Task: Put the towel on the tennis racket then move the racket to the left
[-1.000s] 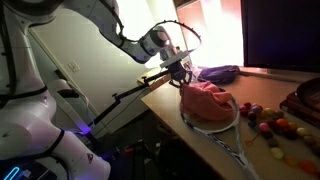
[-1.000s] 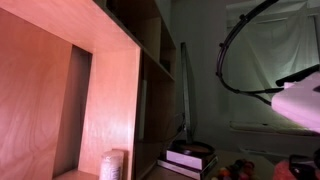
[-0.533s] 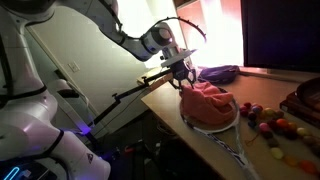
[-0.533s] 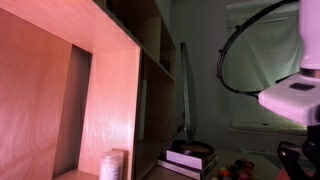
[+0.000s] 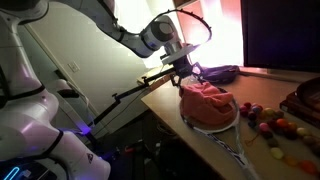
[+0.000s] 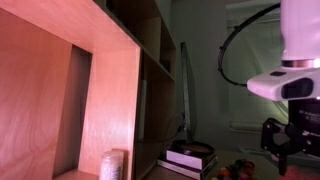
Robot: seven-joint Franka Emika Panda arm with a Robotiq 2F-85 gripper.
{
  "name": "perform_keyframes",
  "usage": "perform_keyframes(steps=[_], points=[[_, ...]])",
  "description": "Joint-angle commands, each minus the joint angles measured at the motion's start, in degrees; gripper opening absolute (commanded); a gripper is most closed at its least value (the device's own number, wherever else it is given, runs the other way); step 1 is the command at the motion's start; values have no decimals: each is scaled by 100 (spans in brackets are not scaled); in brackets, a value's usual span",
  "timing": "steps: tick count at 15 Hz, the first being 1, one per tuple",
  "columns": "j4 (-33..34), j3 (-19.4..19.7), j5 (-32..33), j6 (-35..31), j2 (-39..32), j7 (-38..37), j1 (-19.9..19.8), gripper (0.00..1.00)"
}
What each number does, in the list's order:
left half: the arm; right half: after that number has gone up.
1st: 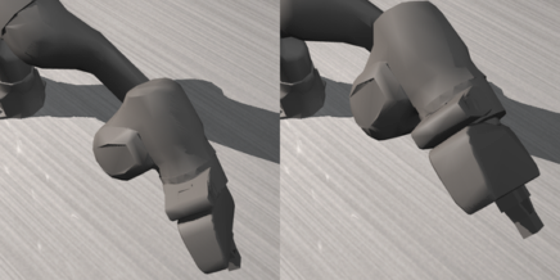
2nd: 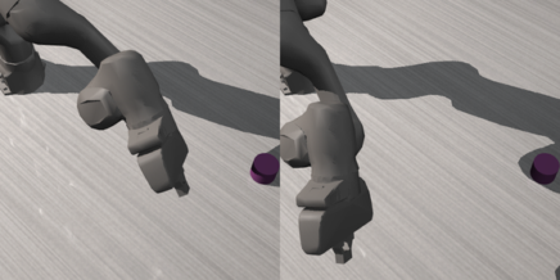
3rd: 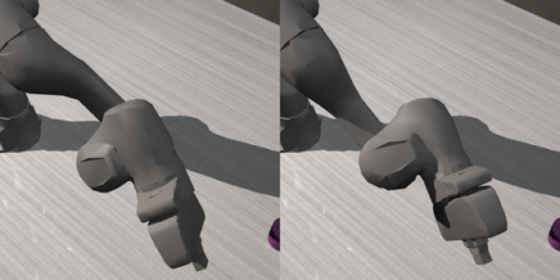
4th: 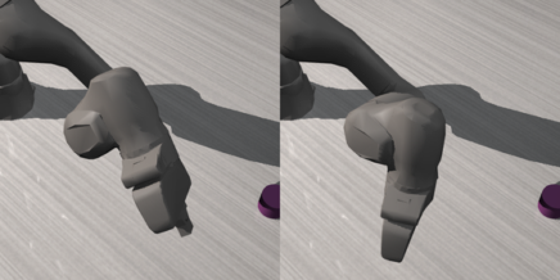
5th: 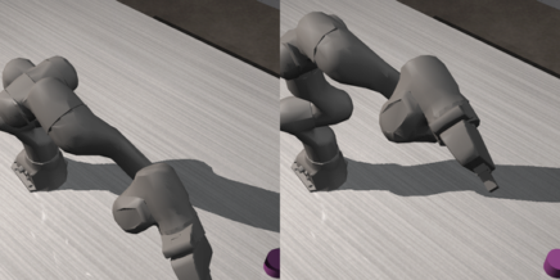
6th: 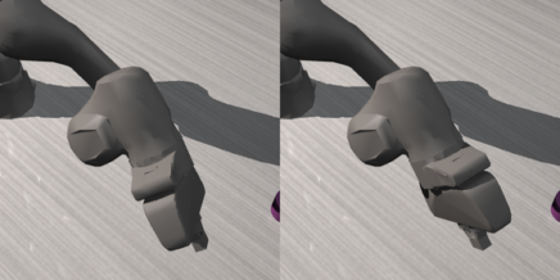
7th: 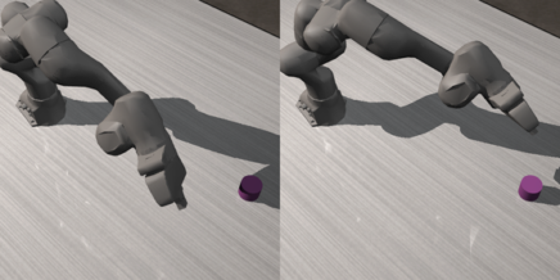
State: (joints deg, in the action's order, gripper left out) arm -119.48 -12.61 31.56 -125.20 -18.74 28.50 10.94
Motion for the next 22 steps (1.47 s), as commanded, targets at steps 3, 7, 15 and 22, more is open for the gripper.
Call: perform_keyframes(steps=[3, 7, 15, 22], points=[[-1396, 139, -265, -1002, 1313, -311, -267, 100], [-2276, 378, -870, -1762, 1943, -29, -554, 100], [-2948, 1208, -1959, -2545, 2161, 960, -954, 100], [-2199, 1484, -2533, -2484, 1381, 1676, -1243, 100]])
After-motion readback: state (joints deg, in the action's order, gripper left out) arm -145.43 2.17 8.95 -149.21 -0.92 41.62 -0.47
